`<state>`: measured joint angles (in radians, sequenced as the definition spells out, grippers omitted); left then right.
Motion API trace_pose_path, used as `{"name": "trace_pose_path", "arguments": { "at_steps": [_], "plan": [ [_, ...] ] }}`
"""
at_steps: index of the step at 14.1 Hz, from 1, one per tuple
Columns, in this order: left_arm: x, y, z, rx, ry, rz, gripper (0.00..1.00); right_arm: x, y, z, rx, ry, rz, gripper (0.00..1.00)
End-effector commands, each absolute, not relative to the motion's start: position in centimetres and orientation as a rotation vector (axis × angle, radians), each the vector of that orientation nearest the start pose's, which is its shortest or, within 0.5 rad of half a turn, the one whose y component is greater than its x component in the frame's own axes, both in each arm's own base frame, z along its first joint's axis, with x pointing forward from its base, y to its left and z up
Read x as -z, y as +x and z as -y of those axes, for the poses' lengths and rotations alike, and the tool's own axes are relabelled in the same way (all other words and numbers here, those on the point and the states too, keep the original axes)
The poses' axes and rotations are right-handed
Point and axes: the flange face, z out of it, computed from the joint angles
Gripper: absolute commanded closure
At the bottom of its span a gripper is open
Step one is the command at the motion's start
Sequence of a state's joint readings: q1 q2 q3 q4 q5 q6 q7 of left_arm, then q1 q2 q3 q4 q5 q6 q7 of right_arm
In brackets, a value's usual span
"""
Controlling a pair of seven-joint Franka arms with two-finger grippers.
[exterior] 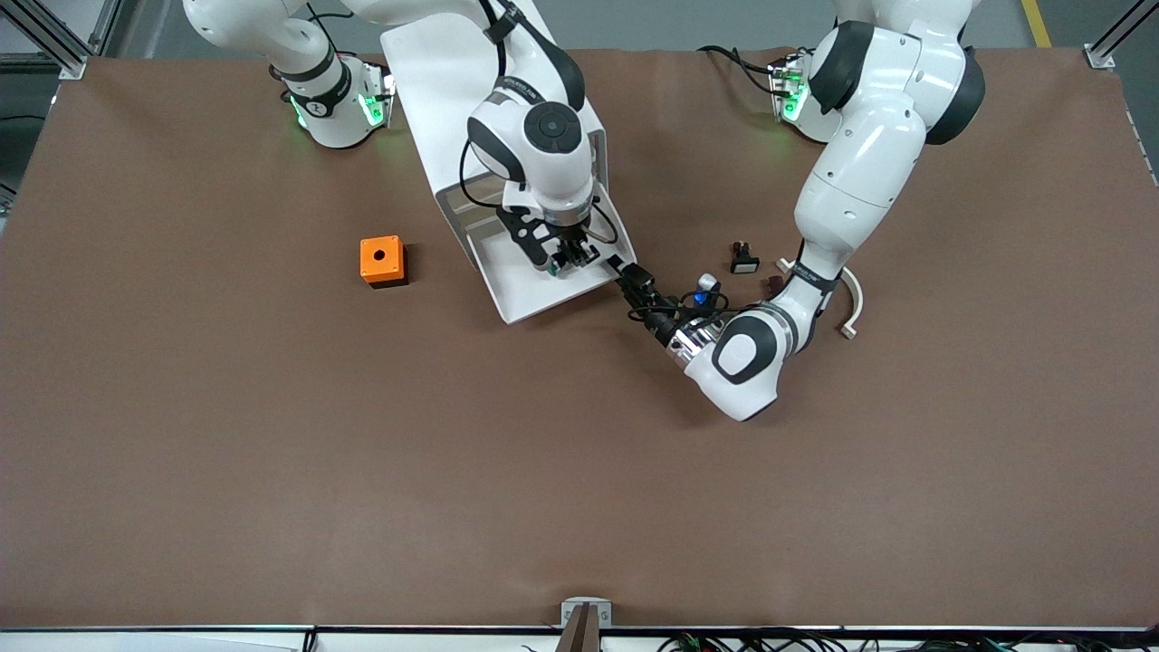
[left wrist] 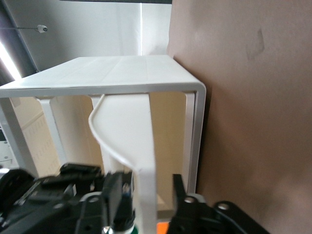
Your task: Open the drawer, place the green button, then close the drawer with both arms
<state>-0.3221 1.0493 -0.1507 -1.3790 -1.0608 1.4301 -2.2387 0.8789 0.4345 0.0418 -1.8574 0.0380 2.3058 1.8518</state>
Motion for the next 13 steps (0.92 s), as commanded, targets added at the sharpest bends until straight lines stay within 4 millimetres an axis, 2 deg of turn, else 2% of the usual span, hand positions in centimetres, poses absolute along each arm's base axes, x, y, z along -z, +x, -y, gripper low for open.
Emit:
{"name": "trace_pose_path", "arguments": {
  "at_steps": [1,2,6,11,12,13],
  "plan": [
    [-12.6,55.1,37.4,-1.727,-0.942,1.801,0.01,-27.9,37.5,-52.4,-0.078,-2.729,-1.489,1.0],
    [-13.4,56.2,36.9,-1.775,-1.008,1.809,0.01,-27.6,37.1,-52.8,-0.077,-2.717,-1.499,1.0],
    [-15.3,58.3,35.9,-1.914,-1.318,1.785,0.0,-26.7,36.8,-53.8,-0.08,-2.694,-1.543,0.99],
    [-16.4,60.5,33.8,-2.015,-1.75,1.718,0.0,-26.3,36.4,-54.7,-0.082,-2.701,-1.538,0.95],
    [-17.3,61.0,33.7,-2.024,-1.914,1.667,0.01,-26.4,36.5,-54.8,-0.082,-2.698,-1.537,0.82],
    [-17.6,61.2,33.6,-2.02,-2.078,1.589,0.01,-26.7,36.7,-54.9,-0.081,-2.695,-1.532,0.43]
  ]
}}
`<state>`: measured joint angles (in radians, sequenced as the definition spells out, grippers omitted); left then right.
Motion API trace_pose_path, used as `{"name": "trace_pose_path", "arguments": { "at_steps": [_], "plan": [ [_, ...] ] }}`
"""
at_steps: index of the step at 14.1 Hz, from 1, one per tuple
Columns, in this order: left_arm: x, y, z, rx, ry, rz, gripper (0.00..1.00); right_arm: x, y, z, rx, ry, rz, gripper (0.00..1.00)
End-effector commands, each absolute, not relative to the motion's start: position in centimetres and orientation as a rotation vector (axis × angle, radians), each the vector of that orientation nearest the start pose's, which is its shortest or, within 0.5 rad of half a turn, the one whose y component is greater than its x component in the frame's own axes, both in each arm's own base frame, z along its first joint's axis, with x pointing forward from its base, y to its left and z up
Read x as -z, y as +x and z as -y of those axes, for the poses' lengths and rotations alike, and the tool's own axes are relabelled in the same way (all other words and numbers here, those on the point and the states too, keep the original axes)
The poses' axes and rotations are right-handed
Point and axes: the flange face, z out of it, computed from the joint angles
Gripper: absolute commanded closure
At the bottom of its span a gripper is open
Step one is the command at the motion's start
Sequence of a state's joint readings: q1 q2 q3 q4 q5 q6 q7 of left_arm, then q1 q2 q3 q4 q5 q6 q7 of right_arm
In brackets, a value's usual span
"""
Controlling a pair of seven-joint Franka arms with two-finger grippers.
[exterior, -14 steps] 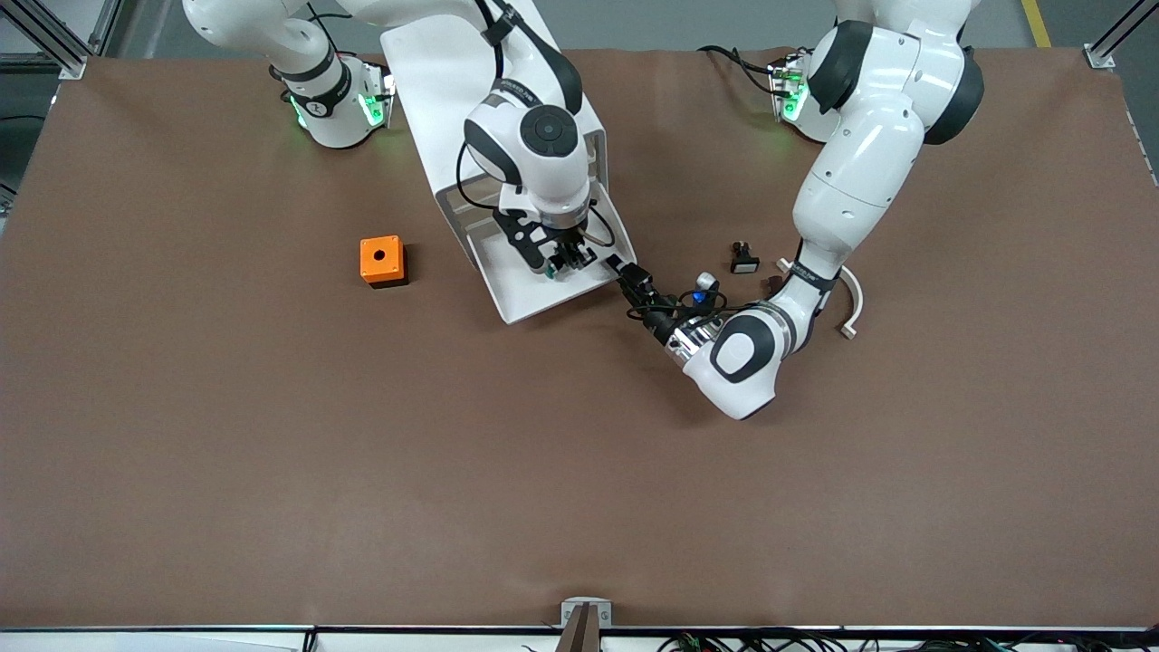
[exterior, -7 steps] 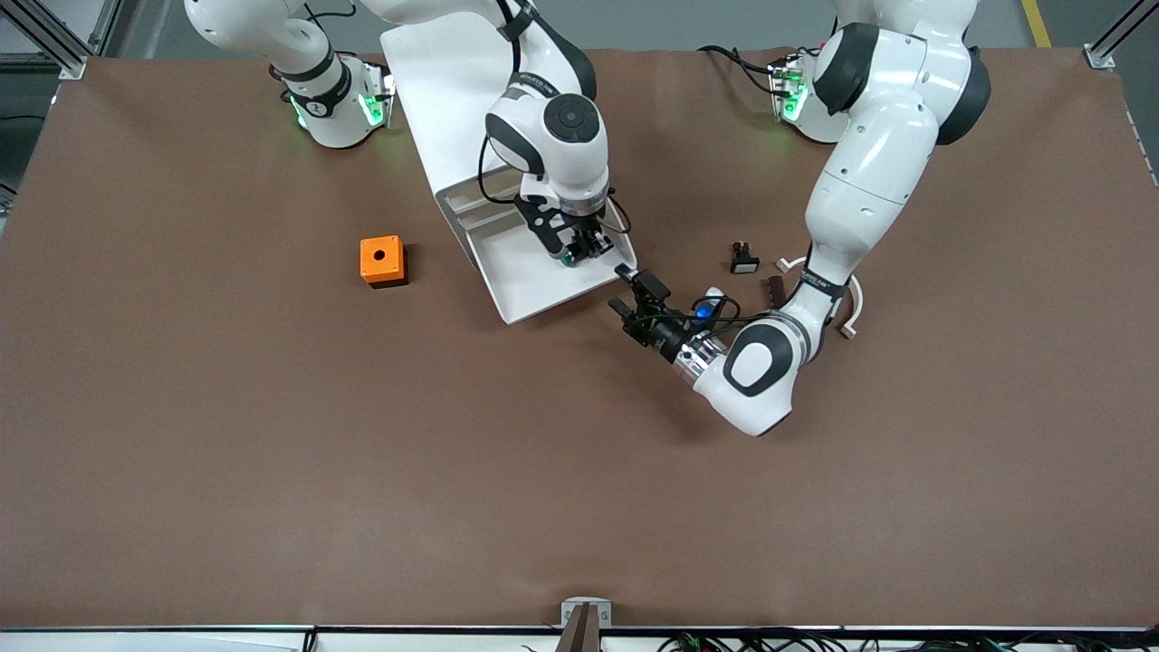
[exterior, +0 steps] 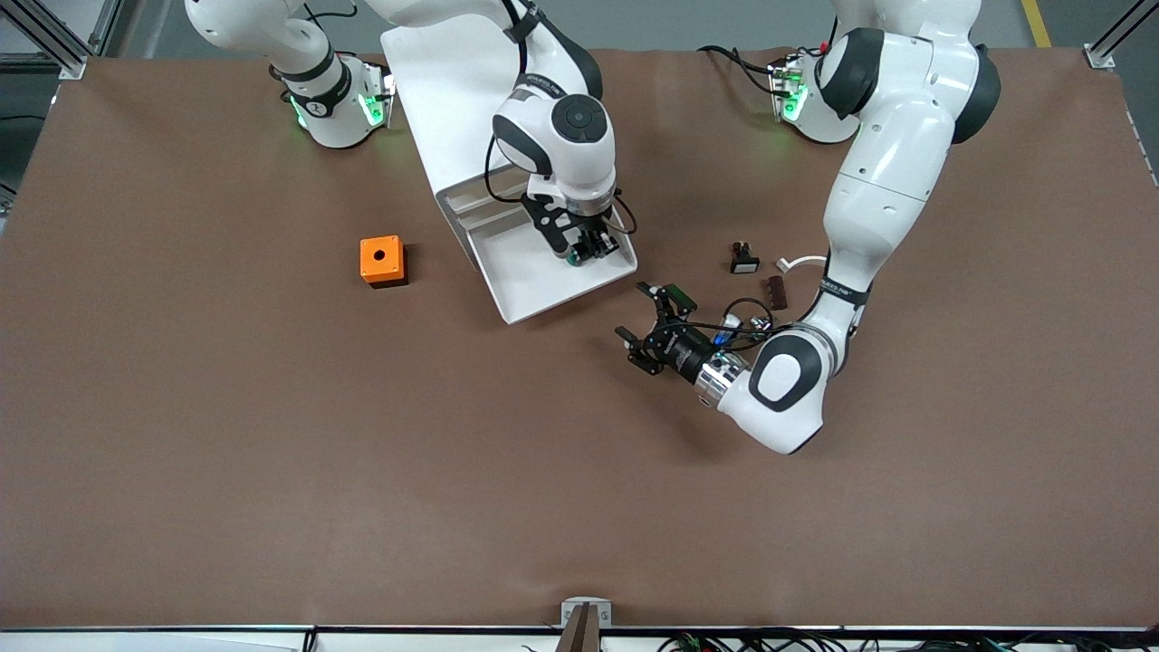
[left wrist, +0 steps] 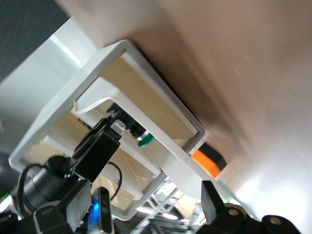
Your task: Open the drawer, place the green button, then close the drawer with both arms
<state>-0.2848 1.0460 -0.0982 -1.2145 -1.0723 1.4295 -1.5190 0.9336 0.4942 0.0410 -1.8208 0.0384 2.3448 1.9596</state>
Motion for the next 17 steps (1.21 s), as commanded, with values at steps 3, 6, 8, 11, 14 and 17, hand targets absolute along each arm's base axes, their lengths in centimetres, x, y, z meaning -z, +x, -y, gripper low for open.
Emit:
{"name": "trace_pose_path", "arguments": {
  "at_steps": [3,6,8,11,14,17],
  "plan": [
    [-19.3,61.5,33.4,-1.979,-2.419,1.385,0.01,-27.9,37.4,-55.3,-0.075,-2.673,-1.522,0.0],
    [-22.8,62.5,32.0,-1.829,-2.705,1.197,0.0,-30.4,40.1,-54.6,-0.068,-2.734,-1.466,0.0],
    [-25.4,63.5,31.1,-1.682,-2.861,1.138,0.0,-32.7,42.7,-53.4,-0.081,-2.815,-1.371,0.0],
    [-28.4,64.6,30.2,-1.446,-3.007,1.074,0.0,-35.7,46.4,-49.9,-0.085,-2.93,-1.146,0.0],
    [-31.6,65.7,29.9,-1.169,-3.125,1.067,0.01,-39.6,50.7,-43.2,-0.118,-3.026,-0.948,0.0],
    [-34.7,65.7,31.1,-0.895,-3.195,0.992,0.01,-43.2,54.4,-34.6,-0.196,-3.108,-0.743,0.0]
  ]
}}
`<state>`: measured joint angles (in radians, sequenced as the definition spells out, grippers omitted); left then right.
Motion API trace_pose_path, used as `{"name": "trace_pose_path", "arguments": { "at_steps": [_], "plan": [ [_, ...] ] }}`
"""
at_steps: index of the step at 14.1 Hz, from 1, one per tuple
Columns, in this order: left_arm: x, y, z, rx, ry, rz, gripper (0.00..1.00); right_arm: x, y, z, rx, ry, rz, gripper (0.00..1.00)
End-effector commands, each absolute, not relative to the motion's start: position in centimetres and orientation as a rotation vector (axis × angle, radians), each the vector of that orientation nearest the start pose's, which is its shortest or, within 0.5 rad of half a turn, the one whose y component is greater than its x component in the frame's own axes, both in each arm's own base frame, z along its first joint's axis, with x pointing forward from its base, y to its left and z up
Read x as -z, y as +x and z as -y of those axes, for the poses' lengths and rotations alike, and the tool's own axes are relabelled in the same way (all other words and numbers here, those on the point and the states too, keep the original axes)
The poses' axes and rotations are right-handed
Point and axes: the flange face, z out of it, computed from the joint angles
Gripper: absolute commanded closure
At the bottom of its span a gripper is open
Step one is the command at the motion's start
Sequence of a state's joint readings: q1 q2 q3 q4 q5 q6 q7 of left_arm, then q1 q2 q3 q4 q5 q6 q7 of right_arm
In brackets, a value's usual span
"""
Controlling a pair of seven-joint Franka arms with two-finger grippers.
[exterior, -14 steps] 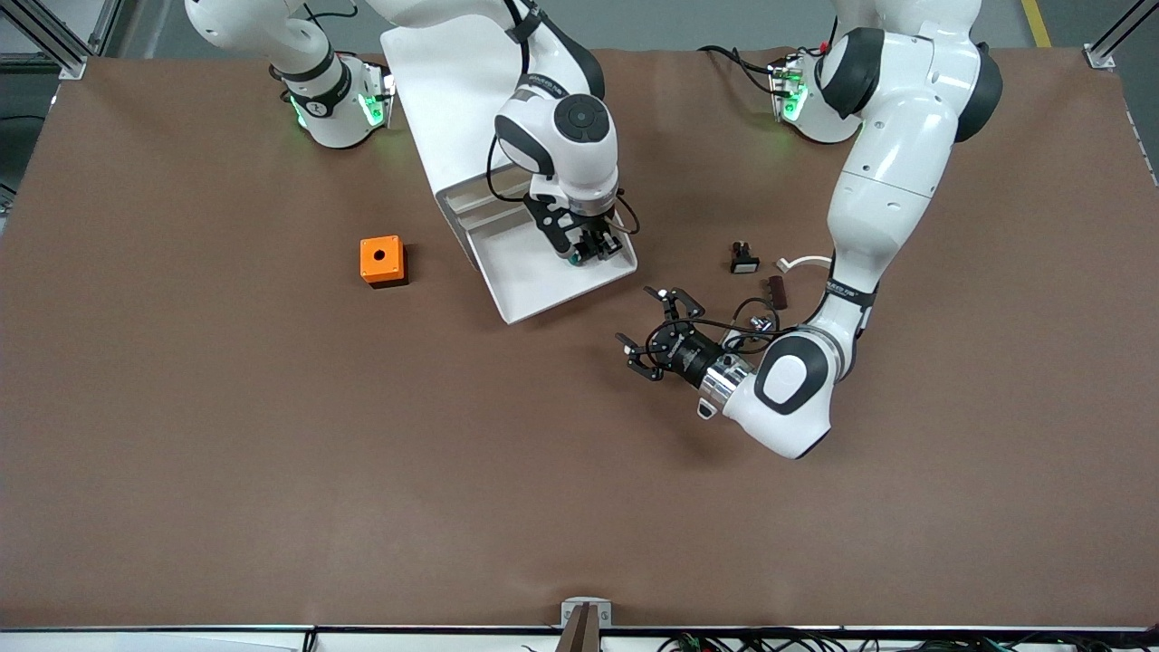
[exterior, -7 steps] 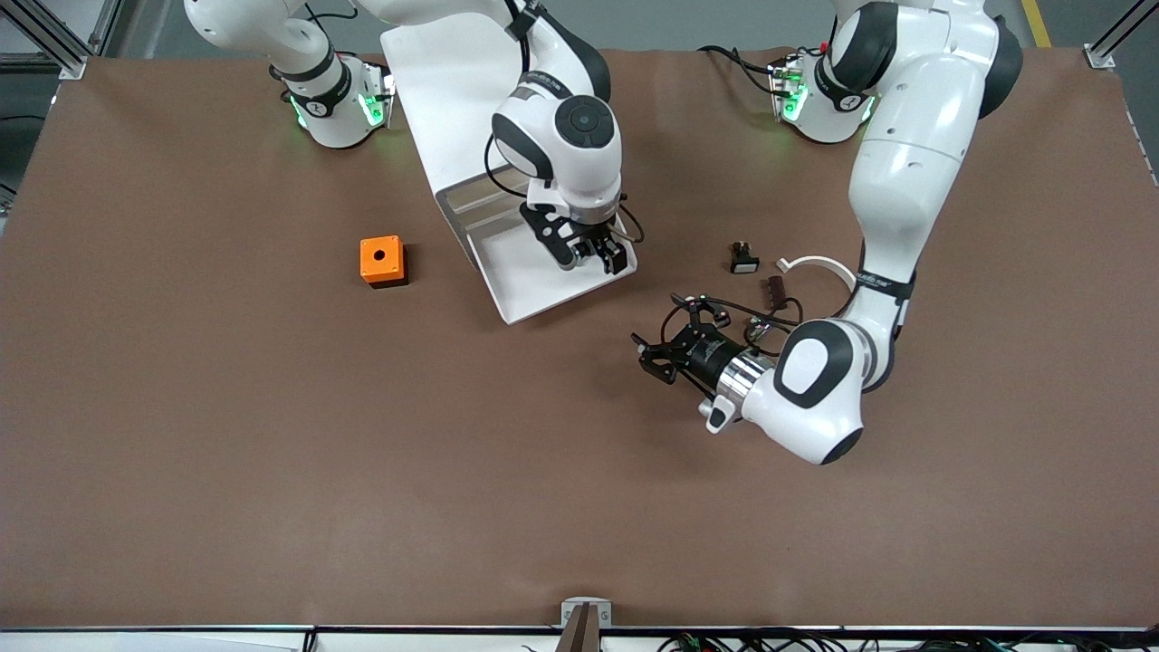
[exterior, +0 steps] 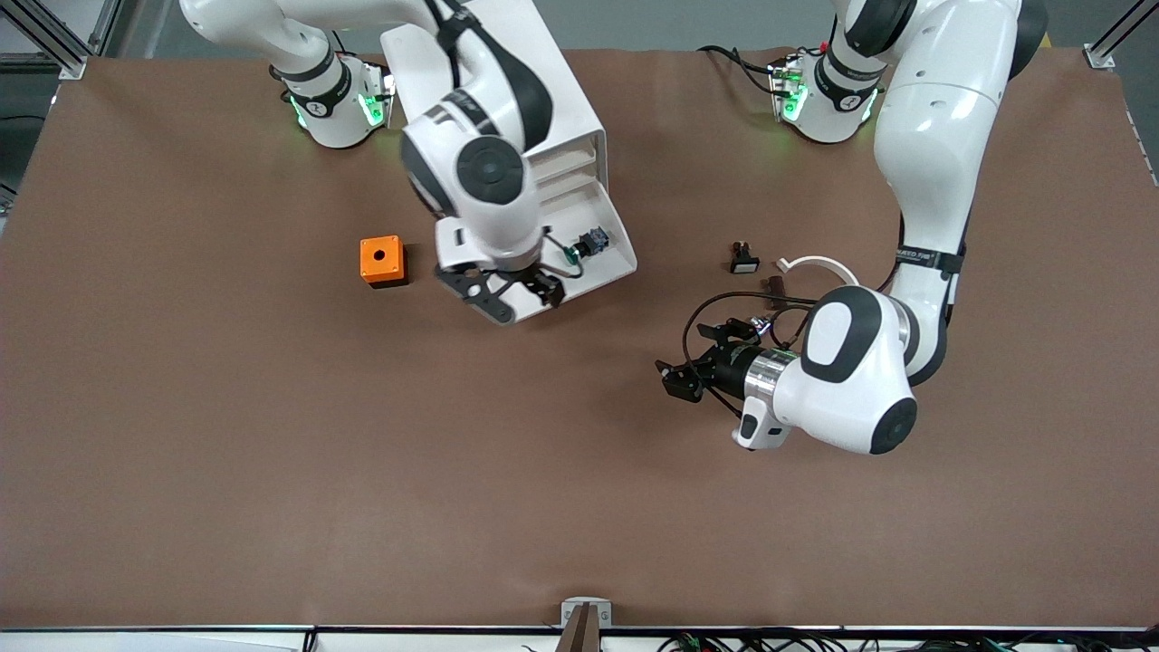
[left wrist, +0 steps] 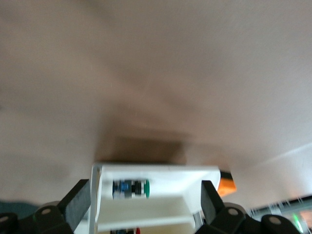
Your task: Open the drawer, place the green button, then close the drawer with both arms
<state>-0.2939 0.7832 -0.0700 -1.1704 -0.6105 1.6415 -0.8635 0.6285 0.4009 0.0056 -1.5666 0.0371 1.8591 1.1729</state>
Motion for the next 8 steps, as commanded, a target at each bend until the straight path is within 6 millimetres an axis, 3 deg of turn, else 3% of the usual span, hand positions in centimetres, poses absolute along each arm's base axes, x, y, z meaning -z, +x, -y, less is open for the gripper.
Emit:
{"name": "trace_pose_path", "arguments": {
  "at_steps": [1,4,8],
  "plan": [
    [-35.4,65.6,31.6,-0.797,-3.202,0.959,0.01,-44.3,55.6,-31.3,-0.22,-3.119,-0.695,0.0],
    [-36.6,64.4,34.4,-0.629,-3.203,0.885,0.01,-47.5,57.7,-23.1,-0.253,-3.132,-0.558,0.0],
    [-36.8,63.0,38.7,-0.344,-3.129,0.985,0.01,-50.4,58.8,-13.7,-0.28,-3.149,-0.344,0.0]
  ]
}}
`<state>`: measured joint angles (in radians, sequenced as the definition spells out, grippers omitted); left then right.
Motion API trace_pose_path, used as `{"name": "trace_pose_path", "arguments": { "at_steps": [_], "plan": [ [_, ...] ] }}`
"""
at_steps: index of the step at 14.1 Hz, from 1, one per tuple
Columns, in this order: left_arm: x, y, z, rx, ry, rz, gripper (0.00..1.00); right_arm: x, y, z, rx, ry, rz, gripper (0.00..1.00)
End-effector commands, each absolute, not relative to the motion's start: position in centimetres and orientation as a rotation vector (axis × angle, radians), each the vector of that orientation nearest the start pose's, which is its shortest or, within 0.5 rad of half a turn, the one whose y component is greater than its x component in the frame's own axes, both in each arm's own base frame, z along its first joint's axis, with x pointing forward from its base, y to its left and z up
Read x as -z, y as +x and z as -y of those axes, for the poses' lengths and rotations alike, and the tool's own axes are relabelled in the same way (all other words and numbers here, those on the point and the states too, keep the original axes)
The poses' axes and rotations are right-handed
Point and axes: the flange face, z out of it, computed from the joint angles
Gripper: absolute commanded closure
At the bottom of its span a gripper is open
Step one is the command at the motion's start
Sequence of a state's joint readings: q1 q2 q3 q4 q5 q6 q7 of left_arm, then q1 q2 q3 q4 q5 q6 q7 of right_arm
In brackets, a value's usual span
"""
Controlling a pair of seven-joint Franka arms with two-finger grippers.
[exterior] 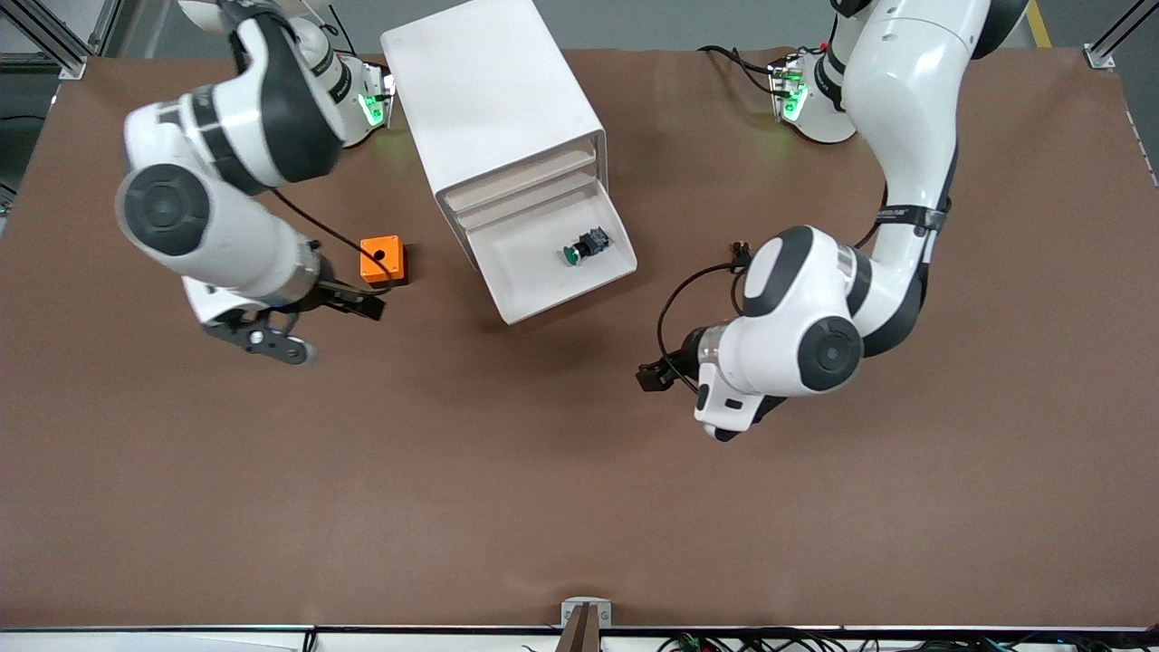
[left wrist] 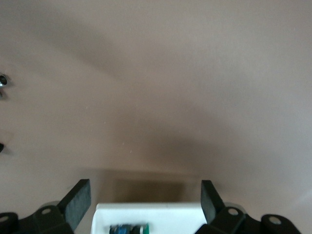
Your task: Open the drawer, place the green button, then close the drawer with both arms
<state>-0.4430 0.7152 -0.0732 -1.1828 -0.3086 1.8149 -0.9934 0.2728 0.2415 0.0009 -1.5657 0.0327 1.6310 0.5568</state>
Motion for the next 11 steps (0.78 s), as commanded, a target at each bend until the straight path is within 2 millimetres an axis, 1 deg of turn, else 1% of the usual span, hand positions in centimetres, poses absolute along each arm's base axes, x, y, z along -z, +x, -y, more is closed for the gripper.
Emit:
{"name": "trace_pose_path", "arguments": {
  "at_steps": [1,2,3,5,6,7,9,10,11],
  "plan": [
    [-36.7,62.7,39.6,-0.272,-3.118,0.977,0.01,-51.0,58.9,-11.5,-0.28,-3.16,-0.278,0.0],
    [-35.8,61.9,41.1,-0.226,-3.092,0.953,0.01,-51.5,59.0,-9.7,-0.279,-3.164,-0.243,0.0],
    [-35.0,61.2,42.3,-0.186,-3.073,0.945,0.01,-51.7,59.1,-7.9,-0.287,-3.167,-0.203,0.0],
    [-33.5,60.2,43.8,-0.116,-3.034,0.948,0.01,-52.3,59.2,-4.8,-0.28,-3.16,-0.122,0.0],
    [-32.6,59.1,45.1,-0.107,-3.021,0.92,0.01,-52.2,59.2,-3.3,-0.288,-3.155,-0.097,0.0],
    [-31.7,58.4,46.2,-0.095,-3.011,0.906,0.01,-52.4,59.3,-2.1,-0.287,-3.153,-0.073,0.0],
    [-30.7,57.4,47.6,-0.063,-3.012,0.885,0.01,-53.8,59.4,-0.3,-0.266,-3.145,0.004,0.0],
    [-30.0,56.8,48.6,-0.053,-3.028,0.868,0.01,-54.9,59.5,0.3,-0.257,-3.146,0.018,0.0],
    [-29.1,56.0,49.7,-0.056,-3.03,0.863,0.01,-55.4,59.5,0.8,-0.255,-3.155,0.008,0.0]
  ]
}}
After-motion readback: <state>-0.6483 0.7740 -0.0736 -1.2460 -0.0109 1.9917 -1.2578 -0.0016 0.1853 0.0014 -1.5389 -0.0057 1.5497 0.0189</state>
